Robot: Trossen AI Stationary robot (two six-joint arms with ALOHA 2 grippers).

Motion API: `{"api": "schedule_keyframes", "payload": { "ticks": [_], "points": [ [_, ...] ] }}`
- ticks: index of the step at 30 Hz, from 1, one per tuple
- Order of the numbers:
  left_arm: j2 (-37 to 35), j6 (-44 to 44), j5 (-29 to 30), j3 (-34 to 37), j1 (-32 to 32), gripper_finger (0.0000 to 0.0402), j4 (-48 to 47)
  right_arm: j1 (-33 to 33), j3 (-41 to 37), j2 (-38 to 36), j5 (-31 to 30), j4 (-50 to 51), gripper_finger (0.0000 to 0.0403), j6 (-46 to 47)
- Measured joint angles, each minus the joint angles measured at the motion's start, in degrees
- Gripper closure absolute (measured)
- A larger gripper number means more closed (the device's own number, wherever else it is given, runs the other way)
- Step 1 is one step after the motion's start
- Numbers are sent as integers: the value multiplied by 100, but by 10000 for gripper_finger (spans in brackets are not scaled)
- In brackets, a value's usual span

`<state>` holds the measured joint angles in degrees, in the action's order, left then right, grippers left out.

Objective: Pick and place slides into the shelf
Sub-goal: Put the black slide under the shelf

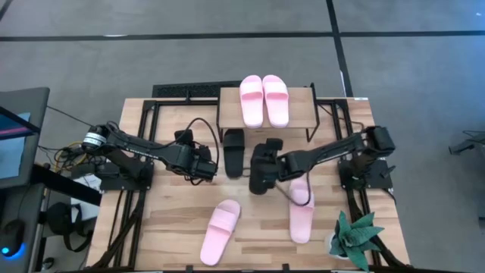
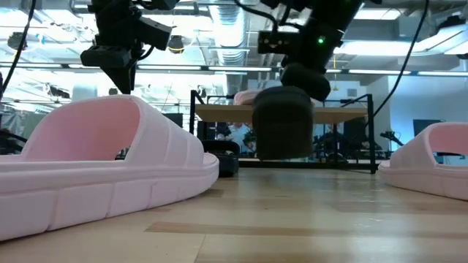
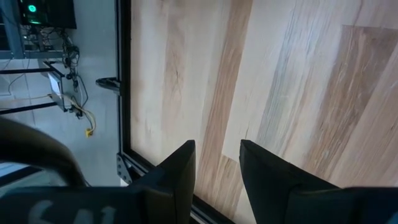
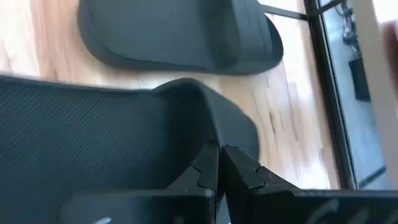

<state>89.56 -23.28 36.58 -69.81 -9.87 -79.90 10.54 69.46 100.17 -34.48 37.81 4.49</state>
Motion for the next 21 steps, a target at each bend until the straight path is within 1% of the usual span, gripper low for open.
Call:
{"api": "schedule_keyframes", "payload": {
  "ticks": [4,8,14,21],
  "points": [
    [2,-3,15,73,22,286,37,-186,-538,-454,320,-613,403,-202],
    [2,-47,-12,164,37,286,118,-366,-894,-685,491,-944,403,-343],
    [1,-156,-20,176,38,286,144,-616,-1073,-638,769,-1442,403,-783],
    [0,-219,-26,176,39,286,135,-894,-1266,-619,895,-1842,403,-1094]
  ]
}}
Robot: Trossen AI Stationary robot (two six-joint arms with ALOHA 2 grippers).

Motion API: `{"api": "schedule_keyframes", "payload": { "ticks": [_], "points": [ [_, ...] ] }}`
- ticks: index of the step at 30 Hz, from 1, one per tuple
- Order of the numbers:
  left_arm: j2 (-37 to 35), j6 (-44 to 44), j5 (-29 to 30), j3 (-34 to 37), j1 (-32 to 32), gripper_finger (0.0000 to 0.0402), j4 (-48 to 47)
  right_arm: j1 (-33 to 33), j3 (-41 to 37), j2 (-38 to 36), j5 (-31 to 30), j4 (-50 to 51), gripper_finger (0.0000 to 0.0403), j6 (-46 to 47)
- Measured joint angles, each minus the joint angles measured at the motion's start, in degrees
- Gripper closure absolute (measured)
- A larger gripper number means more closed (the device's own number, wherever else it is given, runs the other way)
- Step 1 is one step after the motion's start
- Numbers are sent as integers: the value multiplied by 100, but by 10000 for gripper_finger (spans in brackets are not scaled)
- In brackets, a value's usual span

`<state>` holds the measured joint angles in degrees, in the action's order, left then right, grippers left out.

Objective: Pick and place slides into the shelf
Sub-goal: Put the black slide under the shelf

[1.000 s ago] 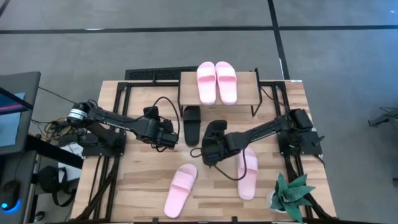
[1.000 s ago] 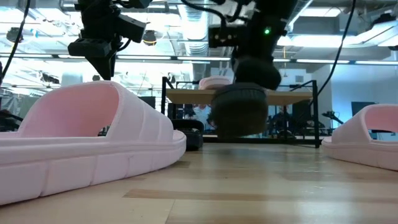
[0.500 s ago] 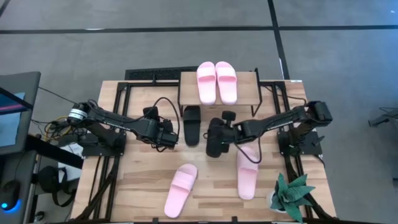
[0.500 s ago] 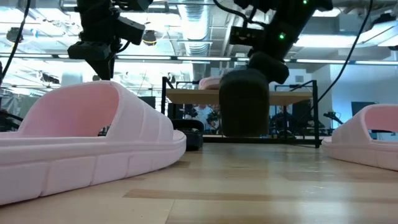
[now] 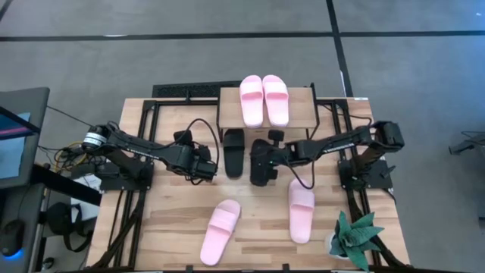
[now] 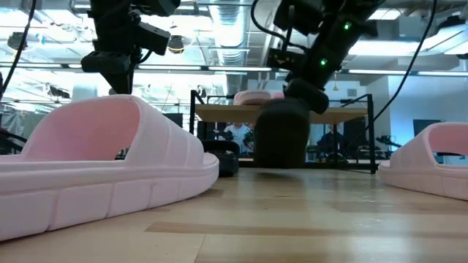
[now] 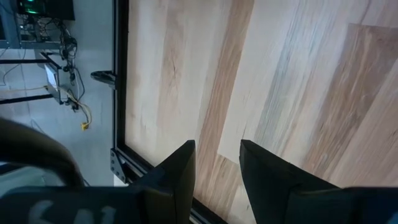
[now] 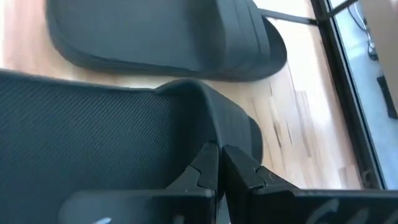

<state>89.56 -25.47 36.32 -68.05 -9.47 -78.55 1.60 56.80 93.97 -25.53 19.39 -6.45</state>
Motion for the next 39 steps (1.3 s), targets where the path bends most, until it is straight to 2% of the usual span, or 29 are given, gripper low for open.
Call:
{"api": "schedule_keyframes", "payload": {
  "ticks": [7,20,32,39],
  "points": [
    [0,-30,2,0,-1,286,-2,-292,0,0,22,-221,403,-458],
    [0,-33,34,0,-1,286,0,-746,2,0,447,-539,403,-860],
    [2,-57,155,0,-2,286,-6,-824,11,482,621,-898,403,-981],
    [2,-66,149,0,-2,286,-17,-851,7,481,635,-1006,403,-968]
  ]
}}
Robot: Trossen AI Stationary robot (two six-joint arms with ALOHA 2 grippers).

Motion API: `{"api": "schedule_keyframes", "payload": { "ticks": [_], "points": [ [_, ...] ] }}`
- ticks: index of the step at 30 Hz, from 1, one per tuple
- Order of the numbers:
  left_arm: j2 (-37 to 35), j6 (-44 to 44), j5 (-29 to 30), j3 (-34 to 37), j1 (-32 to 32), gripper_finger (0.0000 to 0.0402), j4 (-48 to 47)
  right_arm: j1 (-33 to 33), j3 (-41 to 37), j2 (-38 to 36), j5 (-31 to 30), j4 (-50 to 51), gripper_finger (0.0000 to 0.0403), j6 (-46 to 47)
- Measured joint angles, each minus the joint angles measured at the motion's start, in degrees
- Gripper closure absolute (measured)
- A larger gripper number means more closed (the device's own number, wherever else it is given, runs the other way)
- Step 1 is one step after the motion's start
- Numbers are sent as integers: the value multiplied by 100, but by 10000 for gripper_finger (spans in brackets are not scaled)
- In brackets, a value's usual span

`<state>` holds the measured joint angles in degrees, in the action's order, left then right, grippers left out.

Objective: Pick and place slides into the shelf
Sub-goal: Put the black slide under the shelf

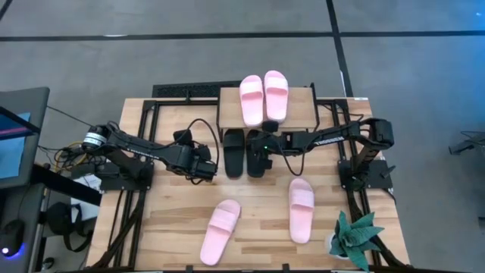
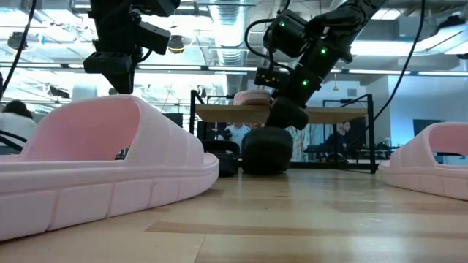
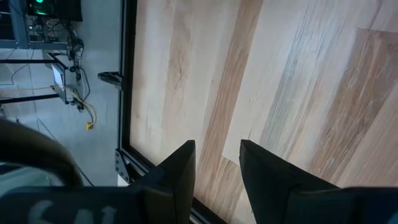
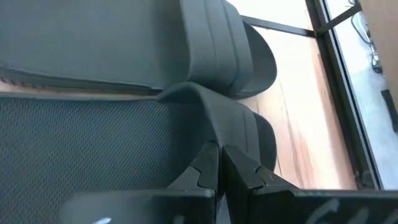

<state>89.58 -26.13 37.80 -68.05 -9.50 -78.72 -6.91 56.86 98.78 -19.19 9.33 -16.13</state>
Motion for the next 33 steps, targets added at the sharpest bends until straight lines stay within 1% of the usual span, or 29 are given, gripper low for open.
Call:
{"api": "schedule_keyframes", "payload": {
  "ticks": [15,18,33],
  "points": [
    [-2,-5,4,0,1,286,18,-128,0,-2,-2,-132,403,-237],
    [-1,-7,4,0,1,286,18,-150,0,-2,86,-140,403,-337],
    [-1,-7,9,0,1,286,18,-235,0,-4,137,-215,403,-386]
  ]
}}
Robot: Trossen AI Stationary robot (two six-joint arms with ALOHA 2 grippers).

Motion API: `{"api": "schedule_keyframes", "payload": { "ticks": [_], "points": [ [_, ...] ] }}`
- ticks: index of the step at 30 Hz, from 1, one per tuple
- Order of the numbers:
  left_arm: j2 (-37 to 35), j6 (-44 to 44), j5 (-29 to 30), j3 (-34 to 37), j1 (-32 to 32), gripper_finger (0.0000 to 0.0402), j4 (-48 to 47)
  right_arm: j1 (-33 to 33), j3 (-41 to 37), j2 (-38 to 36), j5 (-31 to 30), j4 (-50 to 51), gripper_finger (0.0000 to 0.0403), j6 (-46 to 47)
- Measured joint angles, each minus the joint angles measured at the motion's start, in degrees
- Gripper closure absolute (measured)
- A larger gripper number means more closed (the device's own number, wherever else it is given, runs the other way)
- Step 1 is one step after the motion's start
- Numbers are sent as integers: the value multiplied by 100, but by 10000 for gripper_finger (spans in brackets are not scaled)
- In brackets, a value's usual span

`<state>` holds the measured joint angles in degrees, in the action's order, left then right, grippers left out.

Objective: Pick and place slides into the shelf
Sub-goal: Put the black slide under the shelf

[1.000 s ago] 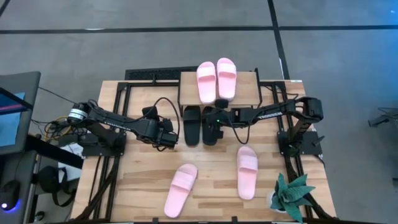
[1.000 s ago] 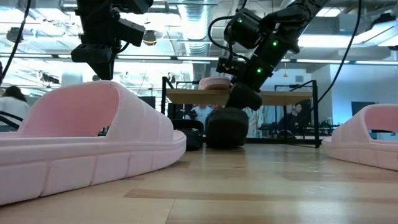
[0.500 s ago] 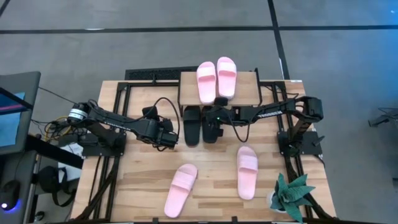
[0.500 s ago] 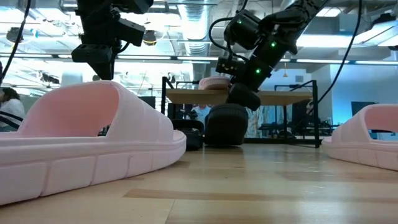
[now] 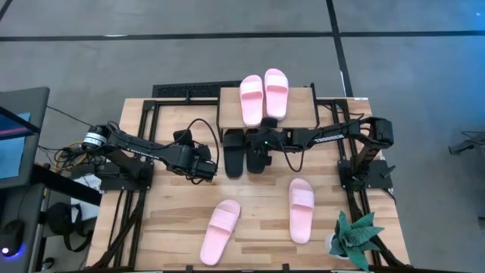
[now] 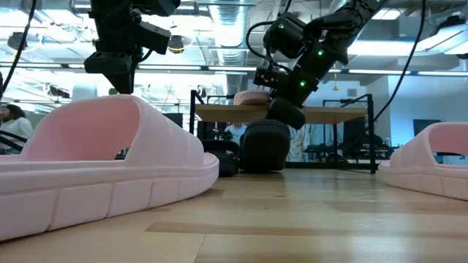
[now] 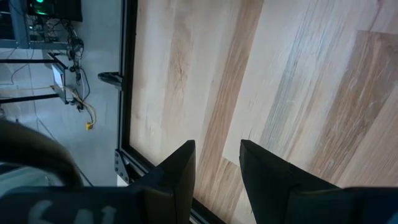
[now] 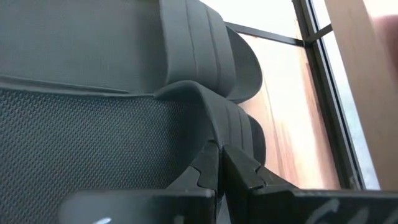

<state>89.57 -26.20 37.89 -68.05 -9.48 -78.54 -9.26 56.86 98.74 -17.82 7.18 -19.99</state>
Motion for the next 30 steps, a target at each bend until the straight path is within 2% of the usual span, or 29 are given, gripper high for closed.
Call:
{"api": "schedule_keyframes", "payload": {
  "ticks": [12,19,30],
  "points": [
    [-1,-14,7,0,-1,286,2,-16,5,25,105,-12,403,-71],
    [0,-17,9,0,-1,286,0,284,39,364,-603,-231,403,-338],
    [0,-12,7,-2,-1,286,-20,386,11,466,-739,-337,403,-251]
  ]
}}
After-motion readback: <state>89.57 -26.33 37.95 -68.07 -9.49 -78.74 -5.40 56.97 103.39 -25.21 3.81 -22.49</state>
